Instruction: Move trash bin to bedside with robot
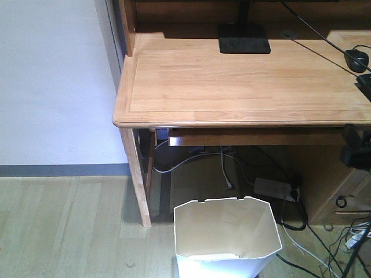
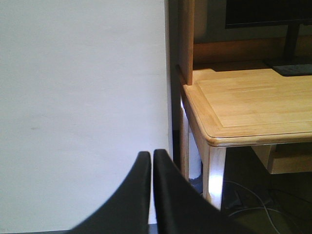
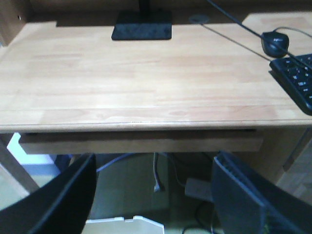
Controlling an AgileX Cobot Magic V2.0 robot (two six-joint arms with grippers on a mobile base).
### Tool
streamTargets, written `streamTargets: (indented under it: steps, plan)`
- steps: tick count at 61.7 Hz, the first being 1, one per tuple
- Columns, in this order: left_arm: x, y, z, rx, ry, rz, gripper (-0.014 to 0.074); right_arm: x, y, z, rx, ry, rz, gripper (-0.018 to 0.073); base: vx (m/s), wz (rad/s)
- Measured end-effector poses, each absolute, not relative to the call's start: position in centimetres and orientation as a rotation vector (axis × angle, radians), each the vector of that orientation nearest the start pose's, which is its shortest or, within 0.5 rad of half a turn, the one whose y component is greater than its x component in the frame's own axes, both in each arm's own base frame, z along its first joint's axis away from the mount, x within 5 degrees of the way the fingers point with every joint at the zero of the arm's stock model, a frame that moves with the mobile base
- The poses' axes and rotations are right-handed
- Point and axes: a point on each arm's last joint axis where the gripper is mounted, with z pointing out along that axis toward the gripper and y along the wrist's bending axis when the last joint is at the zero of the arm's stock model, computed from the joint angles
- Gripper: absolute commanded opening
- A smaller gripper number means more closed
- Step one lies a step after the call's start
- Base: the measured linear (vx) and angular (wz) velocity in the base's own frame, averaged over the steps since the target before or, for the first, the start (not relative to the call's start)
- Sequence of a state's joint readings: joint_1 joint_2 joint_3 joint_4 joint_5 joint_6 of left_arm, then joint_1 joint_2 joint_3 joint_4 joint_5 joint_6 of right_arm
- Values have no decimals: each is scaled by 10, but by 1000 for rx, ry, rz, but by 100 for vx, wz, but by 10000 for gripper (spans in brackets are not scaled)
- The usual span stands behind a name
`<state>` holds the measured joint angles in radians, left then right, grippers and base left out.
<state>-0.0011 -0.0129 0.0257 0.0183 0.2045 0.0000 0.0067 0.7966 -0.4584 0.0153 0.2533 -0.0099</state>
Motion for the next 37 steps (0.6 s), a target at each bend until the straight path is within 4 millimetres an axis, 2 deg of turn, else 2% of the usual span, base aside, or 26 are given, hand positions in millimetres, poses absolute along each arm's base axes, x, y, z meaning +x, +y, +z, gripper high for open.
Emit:
streamTargets:
  steps: [8, 17, 25, 37]
  plan:
    - [56, 0, 187, 13, 1701, 16, -6, 179, 2, 274, -5, 2199, 13, 498, 0, 0]
    - [56, 0, 187, 13, 1701, 16, -6, 206, 2, 268, -7, 2368, 16, 498, 0, 0]
    - [56, 0, 187, 13, 1701, 16, -6, 222, 3, 254, -19, 2493, 17, 498, 0, 0]
    - [56, 0, 187, 13, 1701, 16, -6, 243, 6, 221, -77, 2671, 55, 498, 0, 0]
